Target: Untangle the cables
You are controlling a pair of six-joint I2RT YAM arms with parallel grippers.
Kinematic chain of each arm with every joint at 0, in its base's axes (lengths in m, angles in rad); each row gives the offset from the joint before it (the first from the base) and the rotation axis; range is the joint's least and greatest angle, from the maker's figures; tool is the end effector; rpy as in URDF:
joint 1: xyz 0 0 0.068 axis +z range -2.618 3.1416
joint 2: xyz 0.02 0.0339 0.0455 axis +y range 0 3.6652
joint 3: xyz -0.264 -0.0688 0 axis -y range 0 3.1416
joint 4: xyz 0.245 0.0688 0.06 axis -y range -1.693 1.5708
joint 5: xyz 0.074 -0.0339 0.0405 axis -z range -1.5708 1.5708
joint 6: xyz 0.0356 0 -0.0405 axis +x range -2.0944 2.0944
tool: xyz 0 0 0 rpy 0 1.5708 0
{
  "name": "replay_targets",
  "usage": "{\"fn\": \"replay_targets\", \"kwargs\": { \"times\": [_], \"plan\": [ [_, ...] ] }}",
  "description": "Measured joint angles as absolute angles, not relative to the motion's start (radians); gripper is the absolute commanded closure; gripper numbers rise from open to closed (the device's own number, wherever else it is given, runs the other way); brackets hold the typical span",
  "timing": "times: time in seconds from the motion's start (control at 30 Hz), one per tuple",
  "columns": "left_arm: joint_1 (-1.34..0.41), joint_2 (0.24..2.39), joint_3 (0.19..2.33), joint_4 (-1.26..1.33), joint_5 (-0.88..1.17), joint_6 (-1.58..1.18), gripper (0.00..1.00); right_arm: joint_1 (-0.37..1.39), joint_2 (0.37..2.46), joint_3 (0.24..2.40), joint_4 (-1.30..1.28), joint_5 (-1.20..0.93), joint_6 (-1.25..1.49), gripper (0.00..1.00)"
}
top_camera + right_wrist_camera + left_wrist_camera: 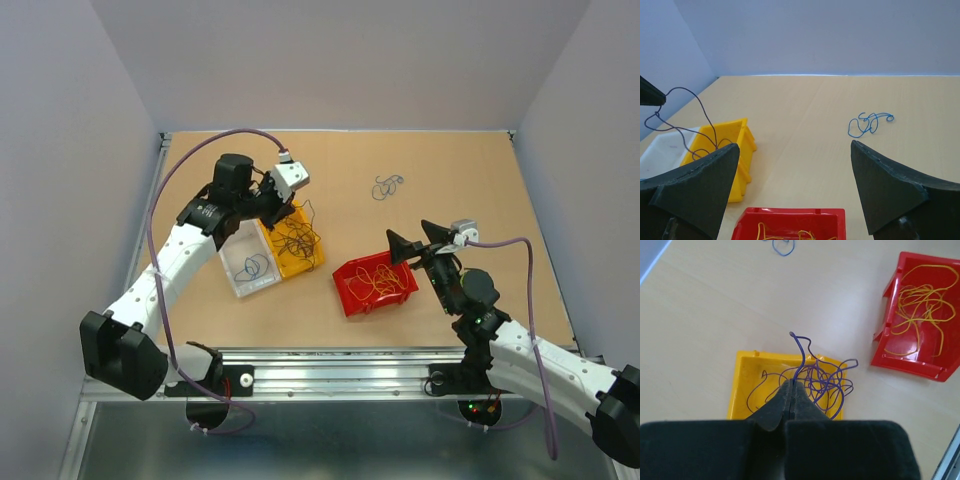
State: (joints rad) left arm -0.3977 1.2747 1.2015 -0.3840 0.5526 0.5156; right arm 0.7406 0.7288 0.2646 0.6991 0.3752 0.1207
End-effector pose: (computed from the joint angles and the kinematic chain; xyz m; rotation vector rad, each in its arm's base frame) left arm 0.2558 -0.1277 0.3619 1.1731 1.6043 -0.4822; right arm 0.1366 0.1072 0.2582 -0.1009 1.3645 0.4744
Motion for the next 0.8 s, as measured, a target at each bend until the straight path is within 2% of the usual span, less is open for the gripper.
{"fn": "replay_targets", "kwargs": {
  "times": [0.17, 0.37, 0.4, 0.47, 0.53, 0.57, 0.63, 0.8],
  "plan": [
    [-0.398, 1.289, 1.121, -0.315, 0.409, 0.485, 1.00, 0.741, 0.728, 0.265, 0.699, 0.375, 0.121, 0.02],
    [-0.397, 1.480, 1.102, -0.258, 0.222, 0.479, 1.00, 0.741, 0.725, 0.265, 0.699, 0.376, 0.121, 0.02],
    [-0.397, 1.508, 1.097, -0.258, 0.208, 0.479, 0.94, 0.741, 0.723, 0.265, 0.699, 0.376, 0.121, 0.02],
    [-0.397, 1.554, 1.078, -0.266, 0.175, 0.481, 0.74, 0.741, 0.718, 0.265, 0.699, 0.379, 0.121, 0.02],
    [-0.397, 1.564, 1.064, -0.275, 0.155, 0.481, 0.70, 0.741, 0.713, 0.265, 0.699, 0.379, 0.121, 0.02],
    [-0.397, 1.563, 1.059, -0.275, 0.147, 0.483, 0.58, 0.741, 0.713, 0.265, 0.699, 0.379, 0.121, 0.02],
    [-0.397, 1.554, 1.056, -0.271, 0.134, 0.479, 0.44, 0.741, 0.713, 0.265, 0.698, 0.381, 0.121, 0.02],
    [-0.397, 1.423, 1.009, -0.222, 0.117, 0.474, 0.36, 0.741, 0.719, 0.265, 0.699, 0.384, 0.121, 0.02]
  ]
}}
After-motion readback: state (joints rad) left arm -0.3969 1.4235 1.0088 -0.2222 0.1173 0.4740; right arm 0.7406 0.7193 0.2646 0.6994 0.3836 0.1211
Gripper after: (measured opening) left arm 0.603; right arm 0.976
